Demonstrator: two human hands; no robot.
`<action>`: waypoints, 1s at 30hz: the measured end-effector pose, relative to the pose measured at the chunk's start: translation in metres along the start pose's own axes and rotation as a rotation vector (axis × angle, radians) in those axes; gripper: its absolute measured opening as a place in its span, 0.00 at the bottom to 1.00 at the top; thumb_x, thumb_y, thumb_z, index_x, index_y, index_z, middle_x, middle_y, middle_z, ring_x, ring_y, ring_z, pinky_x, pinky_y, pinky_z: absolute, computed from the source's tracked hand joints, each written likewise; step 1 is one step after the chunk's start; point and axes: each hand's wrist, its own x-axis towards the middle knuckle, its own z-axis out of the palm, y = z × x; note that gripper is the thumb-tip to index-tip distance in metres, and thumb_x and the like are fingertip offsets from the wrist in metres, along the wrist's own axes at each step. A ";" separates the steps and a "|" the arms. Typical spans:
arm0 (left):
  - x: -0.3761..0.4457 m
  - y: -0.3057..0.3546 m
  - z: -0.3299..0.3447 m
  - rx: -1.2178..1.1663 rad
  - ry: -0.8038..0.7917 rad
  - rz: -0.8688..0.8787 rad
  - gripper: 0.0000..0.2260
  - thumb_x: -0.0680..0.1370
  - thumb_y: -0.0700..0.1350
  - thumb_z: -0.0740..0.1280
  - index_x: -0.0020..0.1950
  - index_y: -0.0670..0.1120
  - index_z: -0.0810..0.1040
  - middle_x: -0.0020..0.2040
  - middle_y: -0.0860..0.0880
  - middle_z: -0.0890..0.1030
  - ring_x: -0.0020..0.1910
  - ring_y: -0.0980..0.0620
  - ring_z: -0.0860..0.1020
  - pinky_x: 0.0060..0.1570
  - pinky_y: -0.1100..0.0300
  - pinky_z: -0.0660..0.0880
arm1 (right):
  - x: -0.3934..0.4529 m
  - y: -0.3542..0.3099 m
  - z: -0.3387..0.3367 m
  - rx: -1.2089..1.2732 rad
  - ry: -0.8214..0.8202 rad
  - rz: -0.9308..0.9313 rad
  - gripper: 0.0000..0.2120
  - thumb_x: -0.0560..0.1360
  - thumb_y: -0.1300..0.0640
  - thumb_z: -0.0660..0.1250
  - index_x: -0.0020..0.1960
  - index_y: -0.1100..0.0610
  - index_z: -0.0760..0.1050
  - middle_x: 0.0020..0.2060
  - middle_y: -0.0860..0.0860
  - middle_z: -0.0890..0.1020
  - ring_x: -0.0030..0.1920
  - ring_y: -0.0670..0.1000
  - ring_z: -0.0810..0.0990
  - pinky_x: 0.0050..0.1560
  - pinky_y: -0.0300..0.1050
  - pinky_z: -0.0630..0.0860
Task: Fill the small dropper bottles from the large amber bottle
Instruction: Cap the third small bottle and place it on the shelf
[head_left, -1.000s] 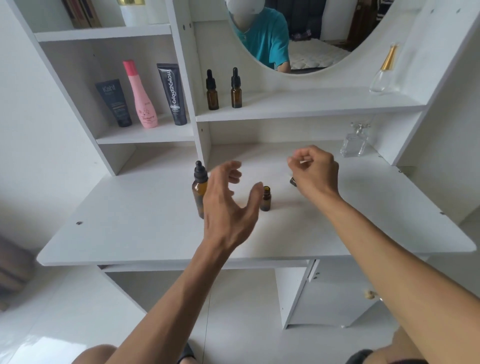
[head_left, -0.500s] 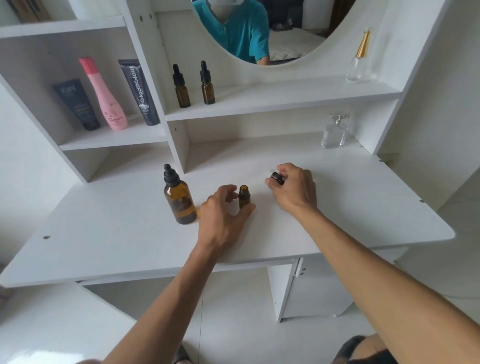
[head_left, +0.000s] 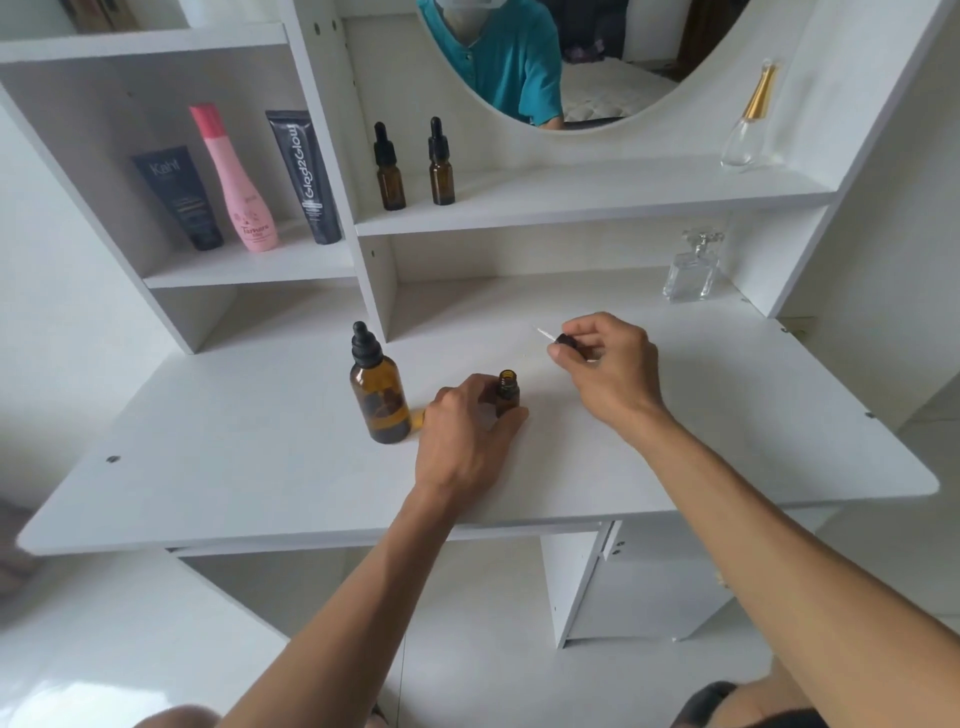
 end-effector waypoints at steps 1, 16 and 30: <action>0.000 0.000 0.000 -0.005 -0.001 0.001 0.12 0.73 0.53 0.71 0.55 0.53 0.81 0.49 0.55 0.84 0.49 0.54 0.79 0.50 0.57 0.76 | -0.002 -0.007 -0.006 0.030 -0.022 -0.031 0.09 0.72 0.57 0.76 0.52 0.54 0.82 0.45 0.50 0.85 0.40 0.44 0.82 0.46 0.32 0.77; 0.000 0.001 -0.001 -0.030 -0.011 0.012 0.10 0.73 0.51 0.71 0.53 0.53 0.81 0.48 0.55 0.83 0.50 0.53 0.78 0.51 0.56 0.76 | -0.004 -0.070 -0.032 -0.345 -0.465 -0.308 0.09 0.74 0.58 0.74 0.53 0.52 0.84 0.44 0.48 0.85 0.43 0.45 0.83 0.48 0.32 0.77; 0.002 -0.001 0.001 -0.036 -0.019 0.011 0.13 0.73 0.51 0.71 0.56 0.52 0.81 0.50 0.52 0.84 0.50 0.51 0.79 0.51 0.55 0.76 | -0.005 -0.058 -0.007 -0.224 -0.492 -0.278 0.13 0.74 0.58 0.74 0.58 0.51 0.81 0.47 0.48 0.84 0.44 0.48 0.82 0.40 0.25 0.72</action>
